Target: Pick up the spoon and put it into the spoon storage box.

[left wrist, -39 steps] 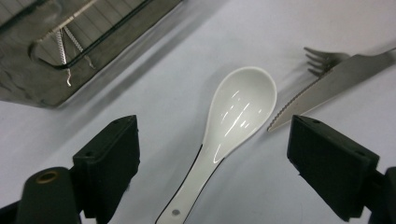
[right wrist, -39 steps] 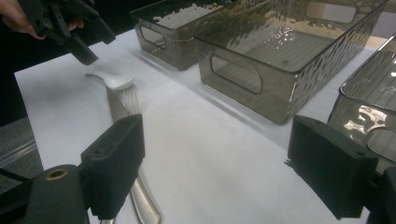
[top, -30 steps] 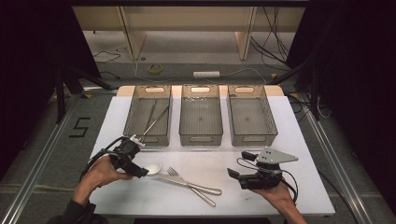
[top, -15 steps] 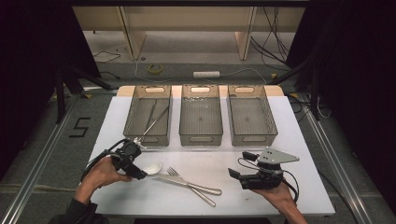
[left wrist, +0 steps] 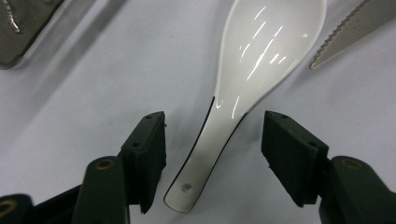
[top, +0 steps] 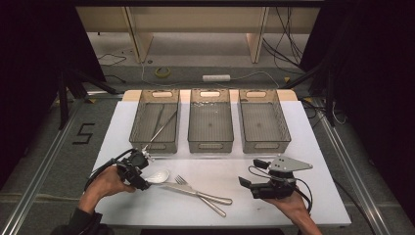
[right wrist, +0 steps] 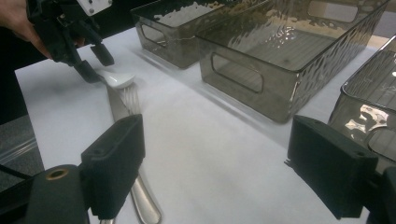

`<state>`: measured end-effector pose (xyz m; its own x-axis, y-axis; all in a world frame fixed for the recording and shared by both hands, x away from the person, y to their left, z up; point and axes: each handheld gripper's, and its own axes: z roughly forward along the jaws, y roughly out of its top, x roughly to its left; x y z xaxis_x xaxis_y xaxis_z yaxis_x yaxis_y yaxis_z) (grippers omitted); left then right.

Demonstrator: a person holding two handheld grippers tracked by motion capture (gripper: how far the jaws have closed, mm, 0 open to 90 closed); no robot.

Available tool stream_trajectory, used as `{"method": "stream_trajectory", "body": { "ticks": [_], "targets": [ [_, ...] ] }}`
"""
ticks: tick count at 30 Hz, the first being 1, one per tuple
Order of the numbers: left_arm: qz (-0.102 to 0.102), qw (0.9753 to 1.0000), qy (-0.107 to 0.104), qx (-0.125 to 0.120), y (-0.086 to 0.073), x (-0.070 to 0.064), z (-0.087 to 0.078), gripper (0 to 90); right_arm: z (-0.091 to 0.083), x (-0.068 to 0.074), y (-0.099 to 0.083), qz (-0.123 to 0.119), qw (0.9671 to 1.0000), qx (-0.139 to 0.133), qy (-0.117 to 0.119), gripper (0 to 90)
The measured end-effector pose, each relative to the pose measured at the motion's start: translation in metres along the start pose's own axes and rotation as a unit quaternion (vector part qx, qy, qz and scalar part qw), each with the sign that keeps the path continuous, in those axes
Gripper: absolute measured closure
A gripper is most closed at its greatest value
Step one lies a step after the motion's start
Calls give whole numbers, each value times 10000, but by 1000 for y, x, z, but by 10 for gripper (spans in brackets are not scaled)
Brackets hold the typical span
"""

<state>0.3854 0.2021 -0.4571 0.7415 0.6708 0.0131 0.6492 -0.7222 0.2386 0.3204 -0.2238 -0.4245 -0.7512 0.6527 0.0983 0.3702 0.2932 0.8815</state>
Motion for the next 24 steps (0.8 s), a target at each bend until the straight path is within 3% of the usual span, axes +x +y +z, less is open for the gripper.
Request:
{"method": "stream_trajectory", "body": {
  "ticks": [6,10,12,19,24],
  "targets": [
    [83,9999,-45,89,-1,-2,3,479,0,1,0,-36,10000,17,-2,199],
    [71,9999,60,105,-1,0,4,555,1,2,0,-59,10000,25,3,199],
    [55,9999,-24,82,-2,2,5,589,1,3,0,-60,10000,28,5,199],
    [320,9994,-69,150,0,-1,5,672,1,2,0,-68,10000,43,-3,200],
    [362,9992,-120,115,0,-3,5,739,1,3,0,-72,10000,43,-14,202]
  ]
}}
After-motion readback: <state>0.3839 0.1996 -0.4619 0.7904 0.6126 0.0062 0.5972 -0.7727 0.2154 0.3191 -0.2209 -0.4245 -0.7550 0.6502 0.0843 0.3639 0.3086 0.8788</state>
